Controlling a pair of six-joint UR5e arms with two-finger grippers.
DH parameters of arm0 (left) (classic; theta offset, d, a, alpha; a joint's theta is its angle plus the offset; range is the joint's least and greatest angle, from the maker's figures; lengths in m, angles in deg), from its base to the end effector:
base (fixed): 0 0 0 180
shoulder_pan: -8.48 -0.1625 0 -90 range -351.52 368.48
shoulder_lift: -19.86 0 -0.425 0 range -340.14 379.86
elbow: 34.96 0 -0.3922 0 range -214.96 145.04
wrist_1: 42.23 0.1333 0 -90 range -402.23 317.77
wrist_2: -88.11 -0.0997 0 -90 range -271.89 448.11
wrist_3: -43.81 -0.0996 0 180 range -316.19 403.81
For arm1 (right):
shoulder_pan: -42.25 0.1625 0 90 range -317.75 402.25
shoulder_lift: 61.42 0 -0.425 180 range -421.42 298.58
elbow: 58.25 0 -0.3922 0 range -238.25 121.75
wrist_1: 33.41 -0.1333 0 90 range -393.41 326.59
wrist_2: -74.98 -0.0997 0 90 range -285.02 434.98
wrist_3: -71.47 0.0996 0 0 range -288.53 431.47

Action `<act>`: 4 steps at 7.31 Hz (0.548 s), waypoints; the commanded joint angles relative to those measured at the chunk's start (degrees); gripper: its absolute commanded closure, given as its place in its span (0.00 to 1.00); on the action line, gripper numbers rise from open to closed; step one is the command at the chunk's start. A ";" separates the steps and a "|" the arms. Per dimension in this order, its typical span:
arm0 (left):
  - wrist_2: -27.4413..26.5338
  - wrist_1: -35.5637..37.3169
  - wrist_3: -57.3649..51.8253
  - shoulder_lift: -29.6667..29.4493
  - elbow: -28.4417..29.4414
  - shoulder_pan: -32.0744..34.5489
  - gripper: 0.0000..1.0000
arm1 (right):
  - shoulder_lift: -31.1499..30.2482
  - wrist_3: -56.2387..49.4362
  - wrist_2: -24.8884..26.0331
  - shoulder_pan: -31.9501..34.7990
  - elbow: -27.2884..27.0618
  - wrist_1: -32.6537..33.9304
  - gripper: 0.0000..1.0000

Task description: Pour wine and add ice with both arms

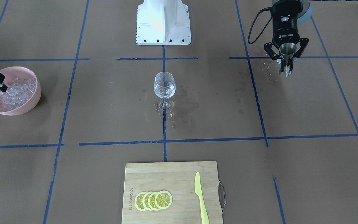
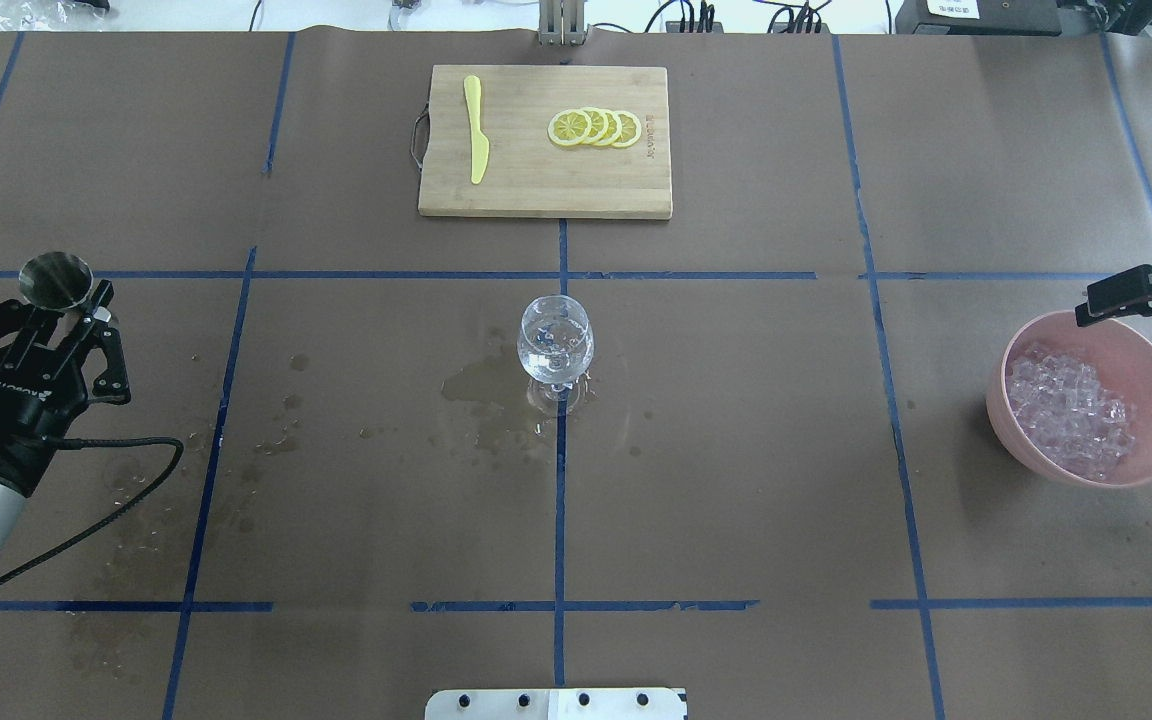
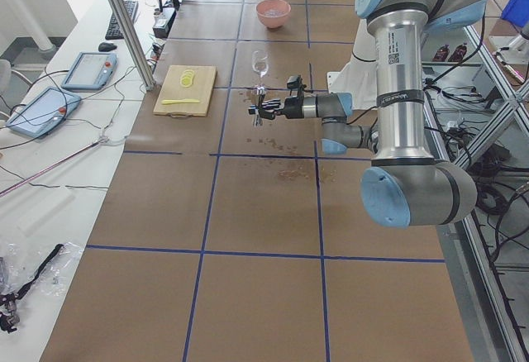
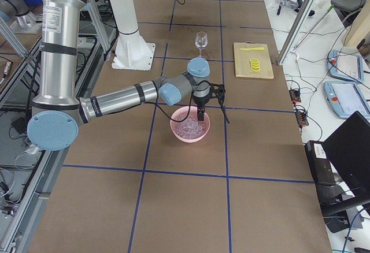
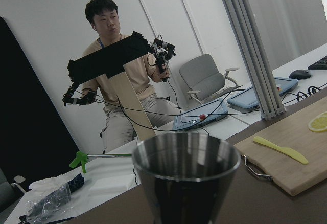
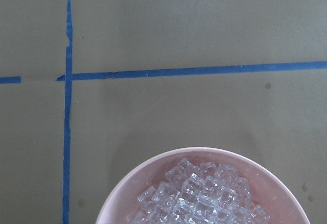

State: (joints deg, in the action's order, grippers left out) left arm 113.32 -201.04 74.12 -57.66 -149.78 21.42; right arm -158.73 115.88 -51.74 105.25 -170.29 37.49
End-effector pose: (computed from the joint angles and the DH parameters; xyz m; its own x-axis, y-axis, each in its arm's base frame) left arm 0.2897 -0.2958 0.4017 0.9102 0.1682 -0.3785 0.3584 0.1382 0.9233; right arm -0.1397 -0.4367 0.4951 0.6661 0.0461 0.7444 -0.1246 0.9909 0.0501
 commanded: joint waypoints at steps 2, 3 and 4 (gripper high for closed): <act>0.18 -1.16 0.02 0.53 0.22 0.68 1.00 | -4.01 5.16 7.27 -7.79 0.16 -4.80 0.00; 0.36 -1.16 0.02 0.45 0.22 0.68 1.00 | -4.19 5.42 7.27 -8.58 0.43 -4.72 0.00; 0.36 -1.16 0.02 0.45 0.22 0.68 1.00 | -4.37 5.51 7.36 -9.80 0.78 -4.72 0.02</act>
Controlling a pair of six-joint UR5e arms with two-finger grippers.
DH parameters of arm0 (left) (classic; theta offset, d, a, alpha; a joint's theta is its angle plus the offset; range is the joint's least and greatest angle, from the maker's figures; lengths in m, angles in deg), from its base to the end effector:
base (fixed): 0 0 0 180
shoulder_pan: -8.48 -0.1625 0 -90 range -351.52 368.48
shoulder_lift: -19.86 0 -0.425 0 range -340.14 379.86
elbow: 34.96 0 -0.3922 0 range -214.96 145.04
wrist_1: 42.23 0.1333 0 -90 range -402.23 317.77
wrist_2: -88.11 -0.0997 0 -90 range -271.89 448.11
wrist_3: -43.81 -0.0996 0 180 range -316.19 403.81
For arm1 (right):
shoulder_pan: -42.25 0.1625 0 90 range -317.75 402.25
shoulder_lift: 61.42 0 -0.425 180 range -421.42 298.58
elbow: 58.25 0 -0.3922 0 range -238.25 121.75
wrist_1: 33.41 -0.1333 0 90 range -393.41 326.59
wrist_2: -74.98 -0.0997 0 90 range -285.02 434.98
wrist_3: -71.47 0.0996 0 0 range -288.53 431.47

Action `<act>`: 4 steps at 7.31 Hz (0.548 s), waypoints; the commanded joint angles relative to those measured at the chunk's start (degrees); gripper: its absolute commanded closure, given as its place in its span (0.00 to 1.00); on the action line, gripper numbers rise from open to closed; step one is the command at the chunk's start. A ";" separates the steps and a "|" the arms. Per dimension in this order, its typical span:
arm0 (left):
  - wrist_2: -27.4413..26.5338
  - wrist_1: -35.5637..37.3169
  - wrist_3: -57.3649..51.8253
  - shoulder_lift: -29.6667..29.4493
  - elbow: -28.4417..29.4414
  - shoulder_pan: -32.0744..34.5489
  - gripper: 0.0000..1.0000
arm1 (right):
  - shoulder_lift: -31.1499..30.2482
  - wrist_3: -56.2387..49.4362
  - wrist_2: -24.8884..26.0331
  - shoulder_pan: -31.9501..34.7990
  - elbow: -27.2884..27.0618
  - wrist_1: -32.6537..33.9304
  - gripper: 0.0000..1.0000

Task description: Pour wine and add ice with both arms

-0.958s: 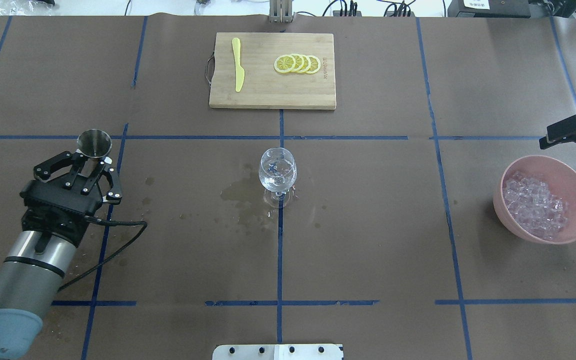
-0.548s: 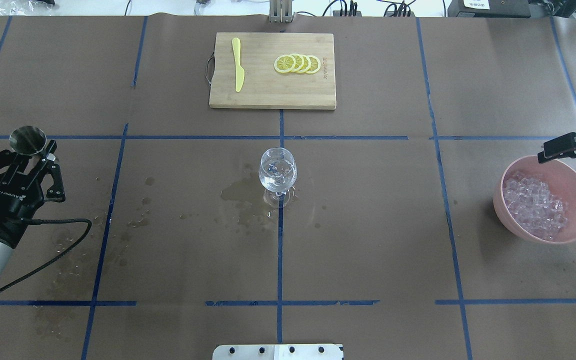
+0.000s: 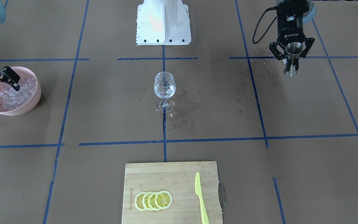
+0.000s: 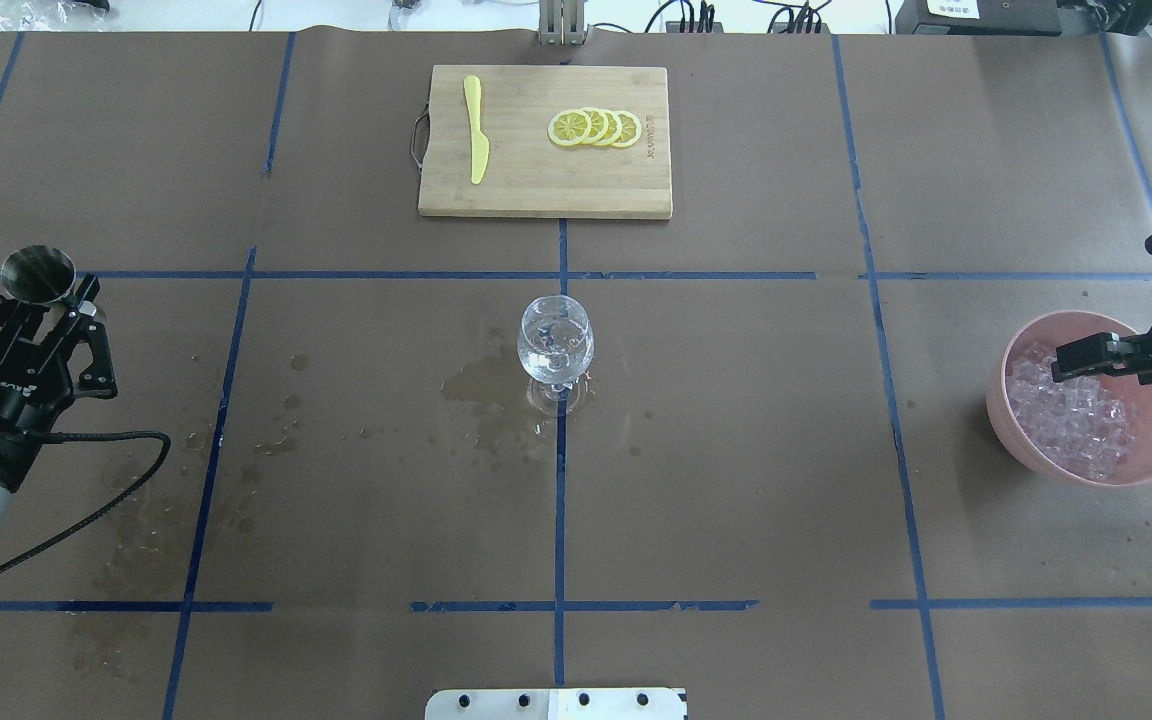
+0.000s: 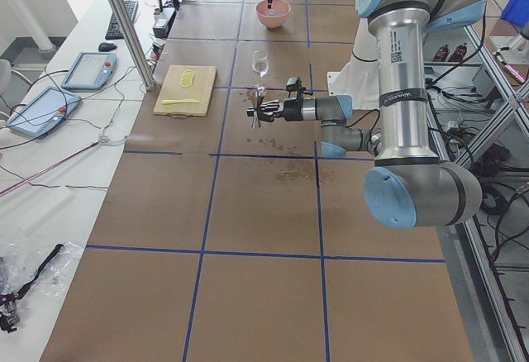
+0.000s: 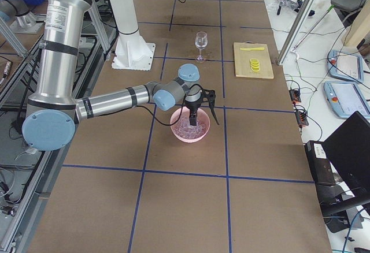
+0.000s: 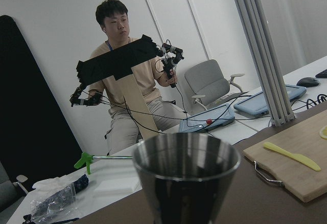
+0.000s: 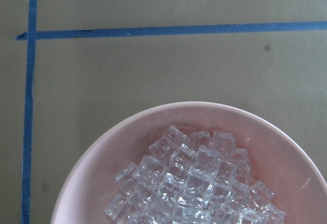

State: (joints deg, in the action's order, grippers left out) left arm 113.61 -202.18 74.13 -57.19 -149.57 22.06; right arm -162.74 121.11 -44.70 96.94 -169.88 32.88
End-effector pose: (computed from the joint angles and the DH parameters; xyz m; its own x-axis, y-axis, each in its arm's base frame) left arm 0.2838 -0.2982 0.4050 0.9081 0.1630 -0.3857 0.3668 0.1350 0.9205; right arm -0.1820 -0.4023 0.5250 0.7205 0.0438 0.6921 -0.1080 0.9929 0.0496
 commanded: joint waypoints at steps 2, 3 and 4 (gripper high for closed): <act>0.16 -0.01 0.09 -0.03 0.00 0.04 1.00 | -0.28 0.20 0.24 -2.65 1.50 -0.11 0.12; 0.16 -0.01 0.09 -0.03 0.09 0.04 1.00 | -0.28 0.20 0.24 -2.57 1.77 -0.02 0.15; 0.16 -0.01 0.09 -0.12 0.18 0.04 1.00 | -0.19 0.11 0.24 -2.56 2.29 -0.02 0.18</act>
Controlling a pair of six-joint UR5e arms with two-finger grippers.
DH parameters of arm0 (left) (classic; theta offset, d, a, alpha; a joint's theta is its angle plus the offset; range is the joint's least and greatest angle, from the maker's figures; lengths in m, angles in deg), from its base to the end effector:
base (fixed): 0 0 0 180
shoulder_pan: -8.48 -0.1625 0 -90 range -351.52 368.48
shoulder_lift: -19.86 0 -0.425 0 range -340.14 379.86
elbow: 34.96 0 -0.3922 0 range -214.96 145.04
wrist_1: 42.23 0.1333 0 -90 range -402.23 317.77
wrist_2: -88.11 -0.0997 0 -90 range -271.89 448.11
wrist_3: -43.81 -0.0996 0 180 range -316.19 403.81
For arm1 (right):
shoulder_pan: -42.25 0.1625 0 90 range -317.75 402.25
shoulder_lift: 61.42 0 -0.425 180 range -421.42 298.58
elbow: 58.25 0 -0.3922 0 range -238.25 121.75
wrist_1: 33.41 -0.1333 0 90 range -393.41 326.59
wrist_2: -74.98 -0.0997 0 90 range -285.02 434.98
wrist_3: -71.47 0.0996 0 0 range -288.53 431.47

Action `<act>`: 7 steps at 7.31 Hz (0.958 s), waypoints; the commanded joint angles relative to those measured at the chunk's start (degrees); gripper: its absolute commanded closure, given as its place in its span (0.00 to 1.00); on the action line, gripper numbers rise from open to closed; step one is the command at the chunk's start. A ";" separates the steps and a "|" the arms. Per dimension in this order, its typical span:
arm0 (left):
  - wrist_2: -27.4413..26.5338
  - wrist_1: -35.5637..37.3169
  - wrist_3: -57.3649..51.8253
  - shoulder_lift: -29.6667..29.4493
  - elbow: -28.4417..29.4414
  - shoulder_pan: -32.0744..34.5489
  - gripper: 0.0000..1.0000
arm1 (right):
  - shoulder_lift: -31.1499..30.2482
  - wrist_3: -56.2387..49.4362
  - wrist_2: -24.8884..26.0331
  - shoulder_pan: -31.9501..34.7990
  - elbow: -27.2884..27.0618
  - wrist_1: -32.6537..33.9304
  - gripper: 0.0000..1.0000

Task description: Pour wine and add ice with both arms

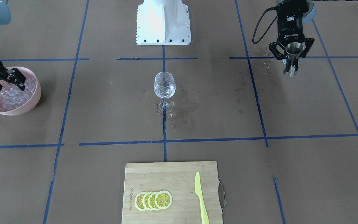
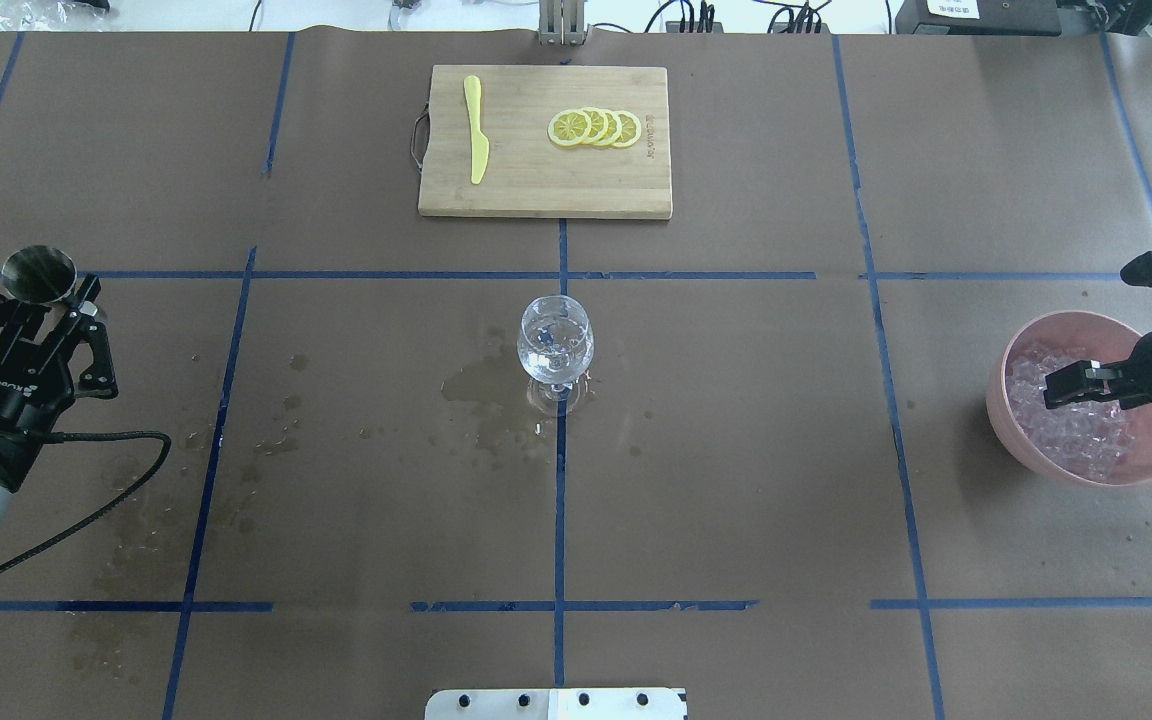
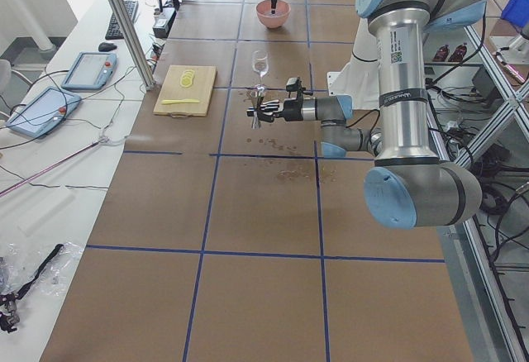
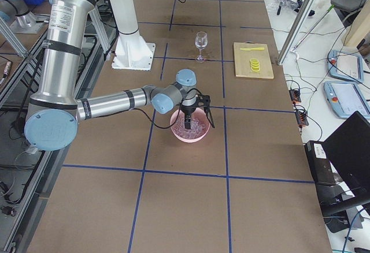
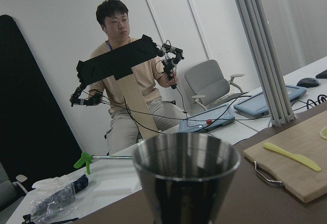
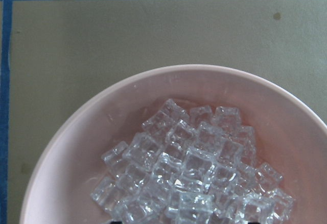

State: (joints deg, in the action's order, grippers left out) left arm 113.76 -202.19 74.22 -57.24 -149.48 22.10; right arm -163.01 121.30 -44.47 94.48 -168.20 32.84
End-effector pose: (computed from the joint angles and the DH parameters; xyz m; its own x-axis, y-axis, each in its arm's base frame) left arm 0.2843 -0.2984 0.4055 0.9074 0.1643 -0.3869 0.3676 0.1364 0.9199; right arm -0.1987 -0.3941 0.5423 0.7372 0.0343 0.6748 -0.0690 0.9973 0.0247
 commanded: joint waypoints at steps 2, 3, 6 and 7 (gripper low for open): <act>0.01 -0.09 0.00 -0.06 0.09 0.00 1.00 | 0.87 -0.34 0.00 -0.19 1.58 0.02 0.23; 0.01 -0.09 0.00 -0.06 0.09 0.00 1.00 | 1.04 -0.43 0.00 -0.19 1.76 -0.06 0.26; 0.01 -0.18 0.09 -0.15 0.53 -0.09 1.00 | 0.96 -0.78 0.00 -0.10 1.85 -0.06 0.75; 0.01 -0.18 0.09 -0.24 0.88 -0.09 1.00 | 0.87 -1.04 0.00 -0.02 1.67 -0.06 1.00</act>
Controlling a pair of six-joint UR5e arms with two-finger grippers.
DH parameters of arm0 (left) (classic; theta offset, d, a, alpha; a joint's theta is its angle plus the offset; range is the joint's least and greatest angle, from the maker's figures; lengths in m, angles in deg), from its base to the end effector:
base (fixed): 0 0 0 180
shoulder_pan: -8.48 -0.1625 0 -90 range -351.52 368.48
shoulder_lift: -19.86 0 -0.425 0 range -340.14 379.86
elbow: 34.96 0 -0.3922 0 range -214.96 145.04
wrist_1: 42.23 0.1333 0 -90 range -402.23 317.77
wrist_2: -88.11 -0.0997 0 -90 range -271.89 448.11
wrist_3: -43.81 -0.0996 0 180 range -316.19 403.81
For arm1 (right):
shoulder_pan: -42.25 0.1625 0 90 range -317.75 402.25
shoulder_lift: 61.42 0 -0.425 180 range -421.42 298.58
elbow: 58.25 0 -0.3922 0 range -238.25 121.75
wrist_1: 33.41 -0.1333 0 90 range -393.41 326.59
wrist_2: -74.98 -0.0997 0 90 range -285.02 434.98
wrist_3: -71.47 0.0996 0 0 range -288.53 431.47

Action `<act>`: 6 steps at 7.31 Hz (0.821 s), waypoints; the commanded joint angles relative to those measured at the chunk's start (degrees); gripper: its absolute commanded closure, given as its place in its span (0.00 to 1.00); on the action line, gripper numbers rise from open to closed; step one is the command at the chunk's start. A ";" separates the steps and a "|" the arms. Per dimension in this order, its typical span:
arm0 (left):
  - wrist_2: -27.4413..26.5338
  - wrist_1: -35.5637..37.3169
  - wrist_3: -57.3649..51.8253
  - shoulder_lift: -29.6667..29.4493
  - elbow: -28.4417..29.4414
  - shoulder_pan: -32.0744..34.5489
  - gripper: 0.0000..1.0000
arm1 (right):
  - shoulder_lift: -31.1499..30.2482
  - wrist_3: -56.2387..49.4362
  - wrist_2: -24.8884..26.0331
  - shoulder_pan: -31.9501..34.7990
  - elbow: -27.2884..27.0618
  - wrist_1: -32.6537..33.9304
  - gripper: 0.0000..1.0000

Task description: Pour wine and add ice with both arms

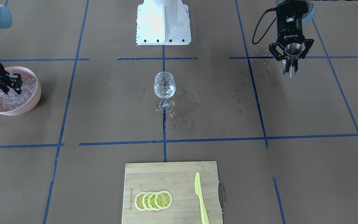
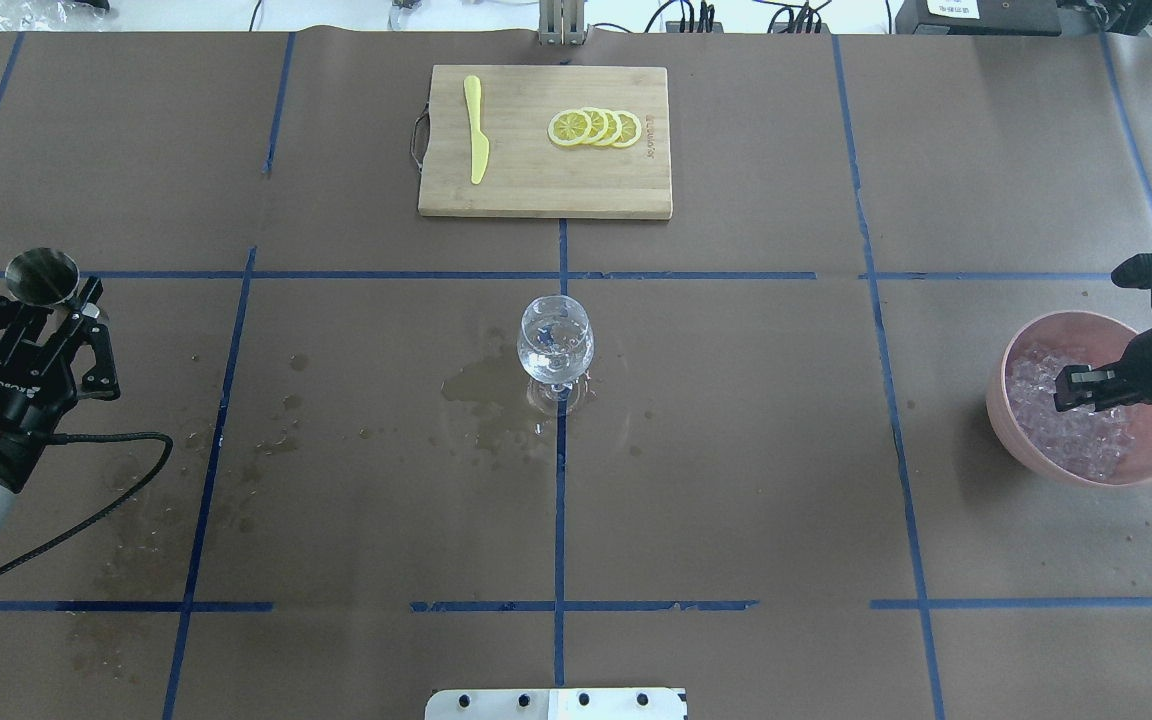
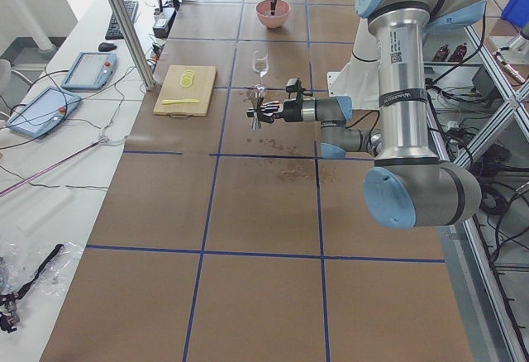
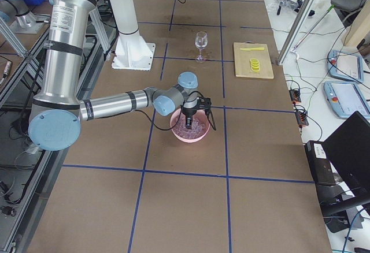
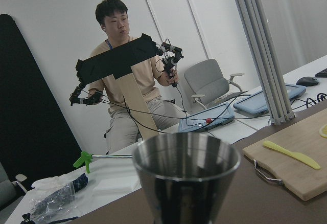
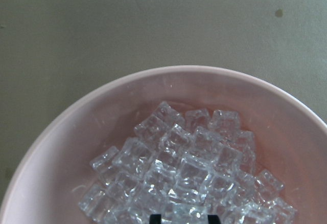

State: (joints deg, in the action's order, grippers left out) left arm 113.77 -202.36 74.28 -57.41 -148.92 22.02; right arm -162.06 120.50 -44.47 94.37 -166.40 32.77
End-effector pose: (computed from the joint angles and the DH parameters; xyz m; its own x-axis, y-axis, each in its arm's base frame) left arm 0.2867 -0.2985 0.4086 0.9082 0.1652 -0.3846 0.3649 0.1380 0.9208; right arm -0.2040 -0.3996 0.5512 0.7437 0.0262 0.6680 -0.0566 0.9981 0.0238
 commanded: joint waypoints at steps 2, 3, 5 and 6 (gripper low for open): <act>-0.09 -0.01 0.90 -0.68 1.54 -0.10 1.00 | -0.42 -0.60 -0.17 1.66 -1.52 0.00 1.00; -0.09 -0.01 2.04 -0.77 2.16 -0.10 1.00 | -0.60 -0.69 -0.96 3.42 -3.97 0.43 1.00; -0.09 -0.80 6.86 -0.95 5.58 -0.19 1.00 | -1.13 -0.60 -1.05 4.83 -7.75 0.70 1.00; -0.18 -0.80 9.84 -0.95 7.85 -0.28 1.00 | -1.13 -0.17 -1.05 5.01 -9.07 0.61 1.00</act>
State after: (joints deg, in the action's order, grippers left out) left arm 113.66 -202.94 80.75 -58.32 -143.56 21.83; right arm -163.06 119.97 -45.47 98.89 -173.53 33.40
